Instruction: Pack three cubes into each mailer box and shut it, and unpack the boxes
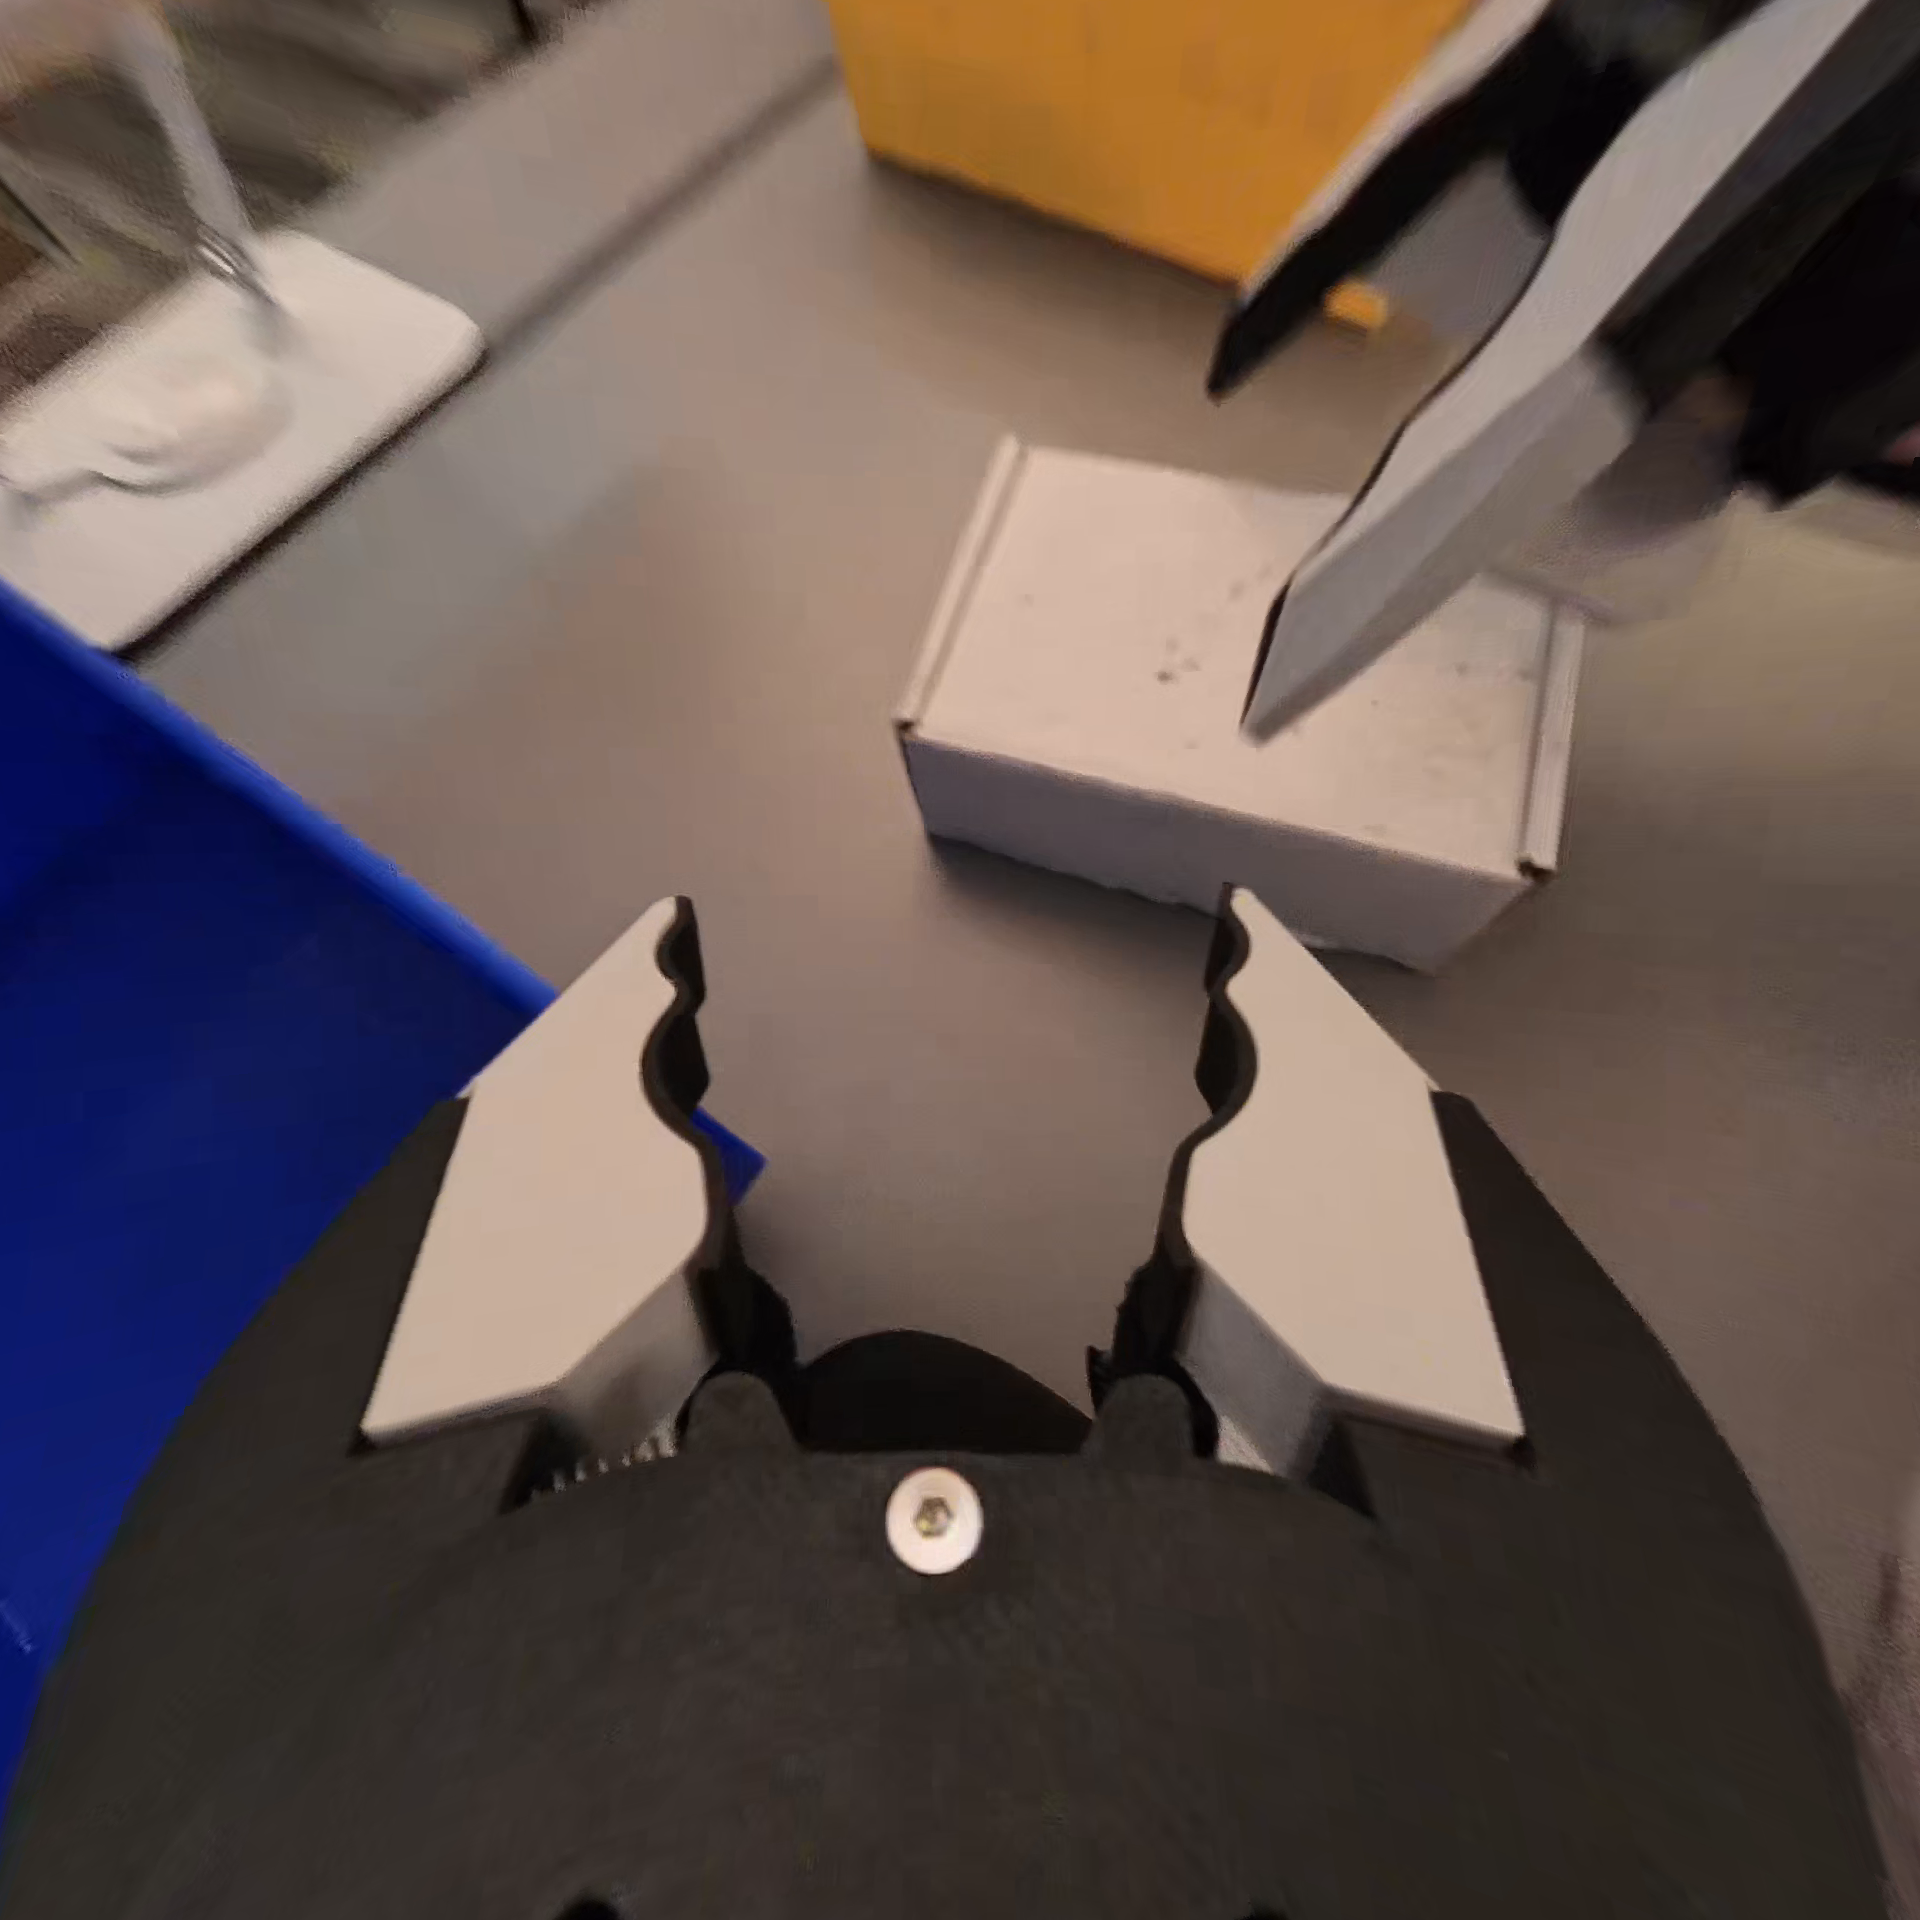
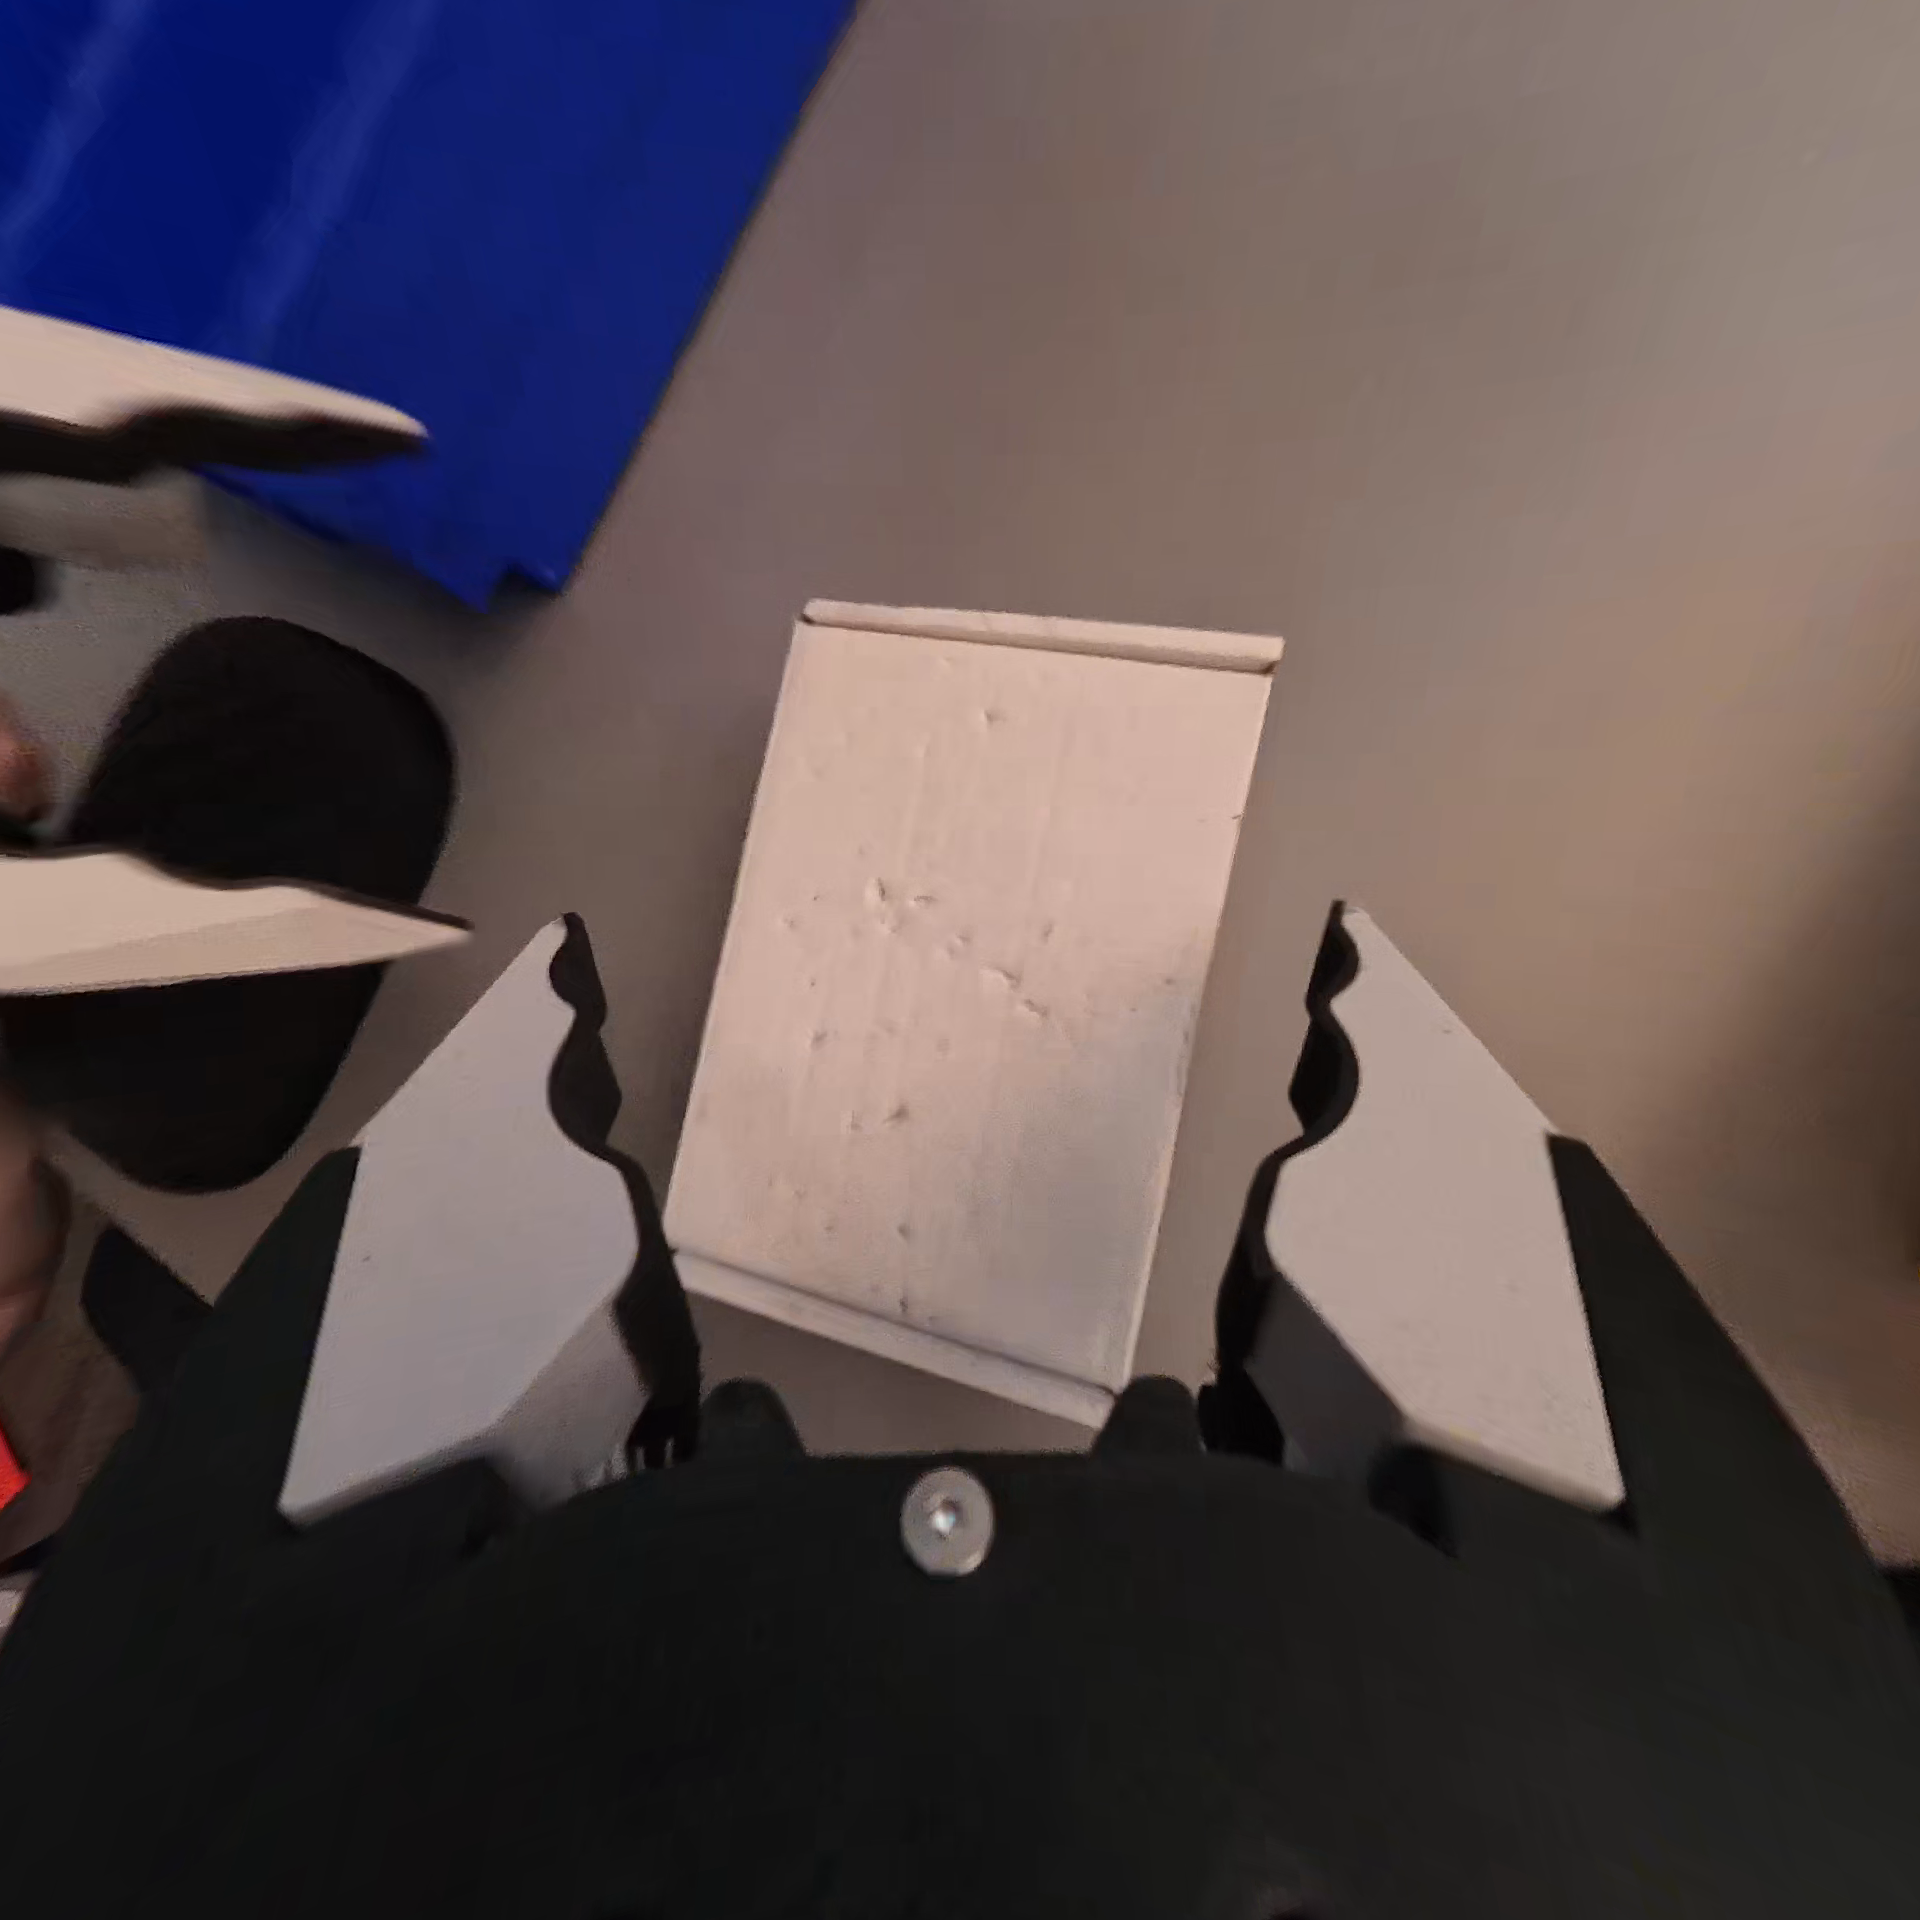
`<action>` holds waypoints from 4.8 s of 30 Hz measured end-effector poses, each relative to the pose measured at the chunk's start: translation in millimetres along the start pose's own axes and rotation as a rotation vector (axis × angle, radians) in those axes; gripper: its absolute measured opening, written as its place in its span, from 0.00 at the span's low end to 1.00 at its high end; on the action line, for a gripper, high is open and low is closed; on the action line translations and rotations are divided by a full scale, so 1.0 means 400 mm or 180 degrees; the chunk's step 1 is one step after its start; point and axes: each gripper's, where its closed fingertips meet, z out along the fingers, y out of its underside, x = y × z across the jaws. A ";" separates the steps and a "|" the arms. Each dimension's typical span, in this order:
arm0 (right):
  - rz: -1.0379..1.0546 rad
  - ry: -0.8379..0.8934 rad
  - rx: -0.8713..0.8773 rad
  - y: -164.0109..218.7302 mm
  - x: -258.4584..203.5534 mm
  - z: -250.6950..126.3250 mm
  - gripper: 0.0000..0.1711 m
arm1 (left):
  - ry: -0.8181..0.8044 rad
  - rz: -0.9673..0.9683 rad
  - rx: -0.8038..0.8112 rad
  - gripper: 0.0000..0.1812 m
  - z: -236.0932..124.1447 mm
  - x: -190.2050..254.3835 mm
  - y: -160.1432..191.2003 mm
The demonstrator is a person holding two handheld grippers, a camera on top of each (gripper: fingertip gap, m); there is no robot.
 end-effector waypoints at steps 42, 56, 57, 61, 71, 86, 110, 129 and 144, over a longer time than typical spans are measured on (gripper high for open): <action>-0.0647 0.0904 -0.2318 0.131 0.097 -0.009 0.73 | -0.0370 0.0463 0.0114 0.44 0.048 -0.003 0.015; -0.0530 0.0576 -0.1603 0.158 0.101 0.049 0.76 | -0.0360 0.0539 -0.0006 0.45 0.064 0.005 0.031; -0.0513 0.0554 -0.1561 0.155 0.101 0.048 0.75 | -0.0363 0.0553 -0.0017 0.45 0.066 0.006 0.033; -0.0633 0.0623 -0.1606 0.163 0.107 0.038 0.75 | -0.0394 0.0588 -0.0080 0.45 0.072 0.003 0.042; -0.0802 0.0718 -0.1681 0.132 0.106 -0.068 0.75 | -0.0394 0.0601 -0.0113 0.45 0.077 0.002 0.047; -0.0997 0.0850 -0.2037 -0.002 0.451 -0.522 0.75 | -0.0312 0.0700 -0.0339 0.46 0.113 0.025 0.084; -0.3079 0.0041 -0.2218 0.096 0.766 -0.198 0.75 | -0.0316 0.0753 -0.0445 0.47 0.145 0.021 0.108; -0.3446 0.0688 -0.1751 0.019 0.798 -0.248 0.72 | -0.0377 0.0797 -0.0393 0.47 0.145 0.011 0.100; 0.0499 0.0831 0.1073 -0.169 0.957 -0.494 0.37 | -0.0979 -0.0187 0.0043 0.62 -0.229 -0.284 -0.364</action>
